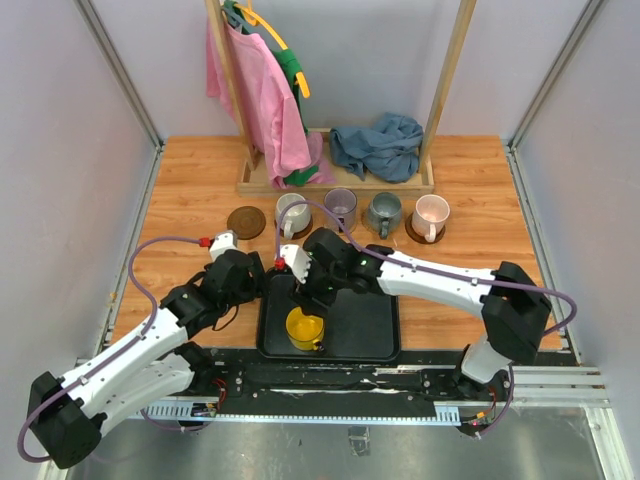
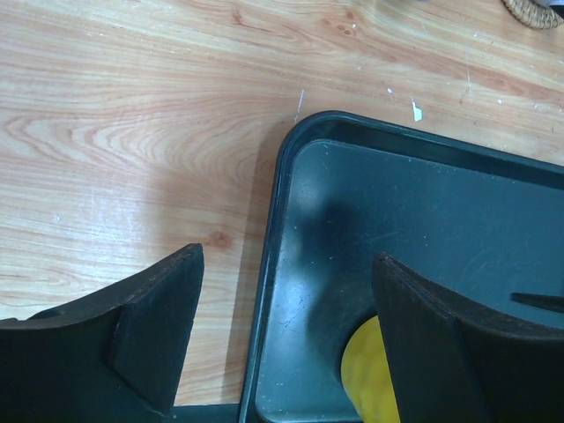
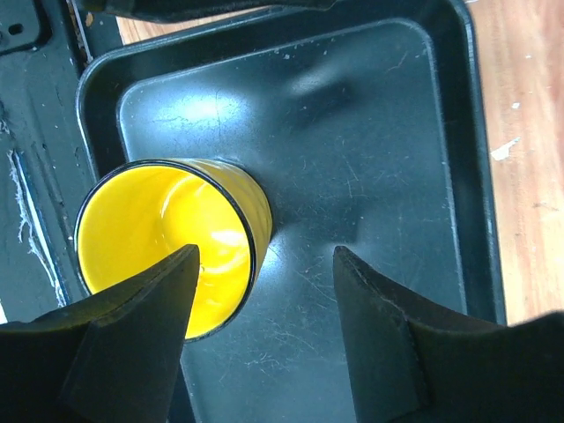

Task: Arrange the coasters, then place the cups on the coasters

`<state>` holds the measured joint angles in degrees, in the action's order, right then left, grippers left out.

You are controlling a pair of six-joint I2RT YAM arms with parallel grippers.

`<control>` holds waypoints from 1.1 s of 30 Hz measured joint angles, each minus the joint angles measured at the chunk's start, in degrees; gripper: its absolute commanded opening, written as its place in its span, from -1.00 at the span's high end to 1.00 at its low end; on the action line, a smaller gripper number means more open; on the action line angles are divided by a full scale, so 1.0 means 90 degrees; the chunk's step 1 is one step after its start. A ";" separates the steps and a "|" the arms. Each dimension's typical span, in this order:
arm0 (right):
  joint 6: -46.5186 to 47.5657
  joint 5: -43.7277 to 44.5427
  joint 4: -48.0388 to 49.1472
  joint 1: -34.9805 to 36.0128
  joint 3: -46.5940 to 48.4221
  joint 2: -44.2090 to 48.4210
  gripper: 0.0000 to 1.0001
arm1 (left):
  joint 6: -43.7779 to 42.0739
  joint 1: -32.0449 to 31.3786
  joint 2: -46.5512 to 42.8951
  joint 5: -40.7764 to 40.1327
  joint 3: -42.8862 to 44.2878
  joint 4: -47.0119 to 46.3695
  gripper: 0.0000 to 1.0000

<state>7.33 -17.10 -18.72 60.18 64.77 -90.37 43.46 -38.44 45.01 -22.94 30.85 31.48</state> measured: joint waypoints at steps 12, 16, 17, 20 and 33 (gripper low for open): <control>0.0068 -0.0515 -0.0100 0.0000 0.0233 -0.0736 -0.12 | 0.0061 -0.0002 0.0027 -0.0032 -0.0085 -0.0022 -0.62; 0.0044 -0.0551 -0.0022 0.0007 0.0243 -0.0748 -0.11 | 0.0063 -0.0002 0.0036 -0.0029 -0.0146 -0.0039 -0.62; 0.0036 -0.0549 0.0002 0.0012 0.0243 -0.0748 -0.09 | 0.0063 -0.0002 0.0034 -0.0032 -0.0158 -0.0039 -0.62; 0.0015 -0.0546 0.0092 0.0036 0.0262 -0.0782 -0.01 | 0.0063 0.0000 0.0032 -0.0032 -0.0187 -0.0032 -0.62; -0.0226 0.0036 0.0199 0.0097 0.0384 -0.1129 0.98 | 0.0061 -0.0002 0.0027 -0.0012 -0.0187 -0.0073 -0.63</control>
<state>5.30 -16.78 -16.93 61.06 68.23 -100.53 44.01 -38.46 45.25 -23.05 29.17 30.83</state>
